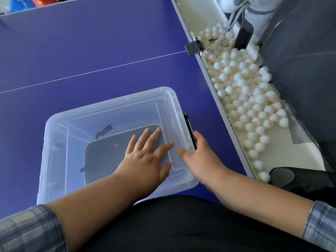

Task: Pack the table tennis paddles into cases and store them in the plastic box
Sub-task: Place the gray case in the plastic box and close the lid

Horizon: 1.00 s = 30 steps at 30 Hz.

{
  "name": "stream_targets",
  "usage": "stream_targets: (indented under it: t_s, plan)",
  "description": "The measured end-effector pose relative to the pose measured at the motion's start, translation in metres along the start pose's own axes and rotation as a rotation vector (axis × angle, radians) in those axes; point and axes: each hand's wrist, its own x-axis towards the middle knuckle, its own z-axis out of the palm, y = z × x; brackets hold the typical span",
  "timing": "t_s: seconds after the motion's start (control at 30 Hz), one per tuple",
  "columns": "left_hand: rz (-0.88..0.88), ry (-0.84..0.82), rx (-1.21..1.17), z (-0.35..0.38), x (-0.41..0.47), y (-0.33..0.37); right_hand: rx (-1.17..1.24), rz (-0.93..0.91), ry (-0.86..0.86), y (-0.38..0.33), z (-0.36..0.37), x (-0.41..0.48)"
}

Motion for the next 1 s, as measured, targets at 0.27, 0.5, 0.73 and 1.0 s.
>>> stream_targets:
  t_s: [0.27, 0.5, 0.73, 1.0]
  plan:
    - [0.077, 0.094, 0.02, 0.001, 0.039, 0.011, 0.174, 0.079, 0.007, 0.004, -0.003, 0.008]
    - [0.083, 0.157, -0.046, 0.011, 0.041, 0.006, 0.066, -0.039, 0.061, -0.011, -0.01, 0.012]
    - [0.134, 0.146, 0.133, -0.001, 0.05, 0.01, -0.21, -0.247, 0.238, -0.009, 0.01, 0.001]
    - [0.223, 0.136, 0.134, -0.005, 0.054, 0.006, -0.279, -0.293, 0.324, -0.008, 0.015, -0.002]
